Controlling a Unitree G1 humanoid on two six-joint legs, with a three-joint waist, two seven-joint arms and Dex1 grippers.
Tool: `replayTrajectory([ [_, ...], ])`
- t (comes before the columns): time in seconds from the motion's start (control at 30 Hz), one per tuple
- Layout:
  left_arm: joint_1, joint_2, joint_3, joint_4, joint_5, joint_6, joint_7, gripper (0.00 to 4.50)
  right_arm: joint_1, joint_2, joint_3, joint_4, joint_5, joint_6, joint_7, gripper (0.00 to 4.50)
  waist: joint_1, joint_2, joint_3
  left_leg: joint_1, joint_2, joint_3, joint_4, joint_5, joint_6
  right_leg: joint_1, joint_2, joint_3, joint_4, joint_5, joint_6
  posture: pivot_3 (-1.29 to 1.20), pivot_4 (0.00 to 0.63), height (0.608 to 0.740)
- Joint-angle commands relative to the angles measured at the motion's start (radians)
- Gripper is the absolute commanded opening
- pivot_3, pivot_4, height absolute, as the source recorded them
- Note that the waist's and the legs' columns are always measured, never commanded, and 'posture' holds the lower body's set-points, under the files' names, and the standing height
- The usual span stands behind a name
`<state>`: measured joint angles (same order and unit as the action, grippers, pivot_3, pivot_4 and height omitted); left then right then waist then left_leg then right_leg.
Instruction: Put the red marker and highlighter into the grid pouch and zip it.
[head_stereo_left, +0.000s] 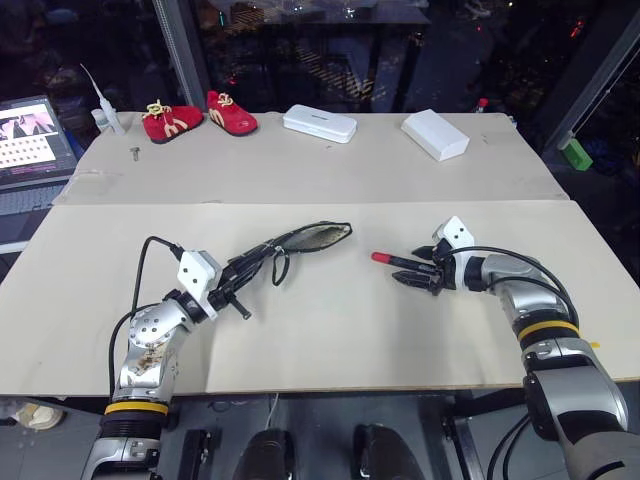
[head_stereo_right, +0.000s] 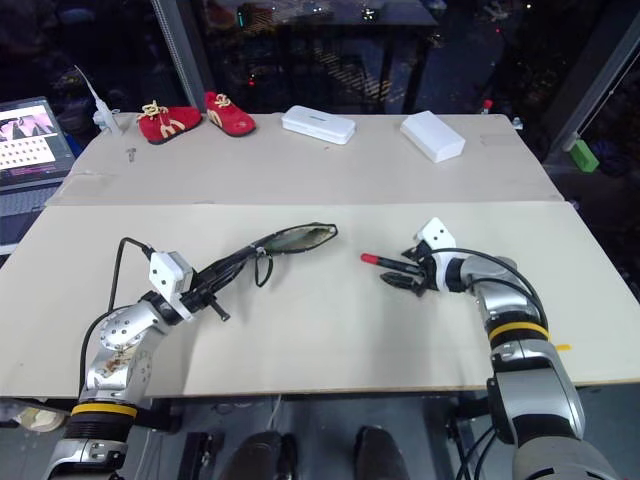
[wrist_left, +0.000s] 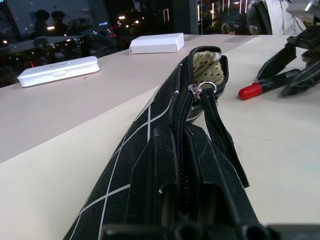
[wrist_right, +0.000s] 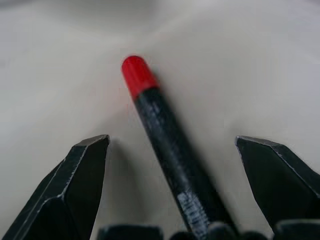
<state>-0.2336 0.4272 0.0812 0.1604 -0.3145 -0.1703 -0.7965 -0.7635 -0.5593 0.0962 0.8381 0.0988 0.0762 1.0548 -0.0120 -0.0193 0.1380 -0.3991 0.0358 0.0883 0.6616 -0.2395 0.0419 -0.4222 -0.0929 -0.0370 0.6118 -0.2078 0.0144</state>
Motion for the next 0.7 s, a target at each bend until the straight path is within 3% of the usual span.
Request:
replayTrajectory([
  [0.03, -0.009, 0.010, 0.022, -0.038, -0.005, -0.013, 0.008, 0.00, -0.001, -0.011, 0.007, 0.035, -0.034, -0.021, 0.009, 4.20, 0.000, 0.000, 0.000, 0.000, 0.000, 0.000, 0.000, 0.000, 0.000, 0.000, 0.000, 0.000, 0.000, 0.000, 0.000, 0.00, 0.150, 0.740],
  [0.17, -0.012, 0.008, 0.023, -0.034, -0.004, -0.014, 0.011, 0.00, 0.013, -0.013, 0.009, 0.031, -0.037, -0.003, 0.036, 3.10, 0.000, 0.000, 0.000, 0.001, 0.000, 0.000, 0.000, 0.000, 0.000, 0.001, 0.000, 0.000, 0.001, 0.000, 0.000, 0.00, 0.150, 0.740],
  [0.4, -0.016, -0.001, 0.013, -0.035, -0.001, -0.012, 0.015, 0.00, 0.067, -0.029, -0.019, -0.080, -0.009, 0.049, 0.069, 0.68, 0.000, 0.000, 0.000, 0.001, 0.001, 0.000, 0.000, 0.000, 0.000, 0.001, 0.000, 0.000, 0.001, 0.000, 0.000, 0.00, 0.150, 0.740],
  [0.57, -0.014, 0.000, 0.012, -0.039, -0.002, -0.009, 0.016, 0.00, 0.115, -0.026, -0.093, -0.286, 0.036, 0.091, -0.018, 0.54, 0.001, 0.000, 0.000, 0.001, 0.001, -0.001, 0.000, 0.000, 0.000, 0.000, 0.000, 0.000, 0.001, 0.000, 0.000, 0.00, 0.150, 0.740],
  [0.7, -0.007, 0.005, 0.010, -0.048, -0.004, -0.001, 0.009, 0.00, 0.150, -0.031, -0.138, -0.584, 0.066, 0.122, -0.100, 0.54, -0.001, 0.000, 0.000, 0.000, 0.001, 0.000, 0.000, 0.000, 0.000, -0.001, -0.001, 0.000, 0.001, 0.000, 0.000, 0.00, 0.150, 0.740],
])
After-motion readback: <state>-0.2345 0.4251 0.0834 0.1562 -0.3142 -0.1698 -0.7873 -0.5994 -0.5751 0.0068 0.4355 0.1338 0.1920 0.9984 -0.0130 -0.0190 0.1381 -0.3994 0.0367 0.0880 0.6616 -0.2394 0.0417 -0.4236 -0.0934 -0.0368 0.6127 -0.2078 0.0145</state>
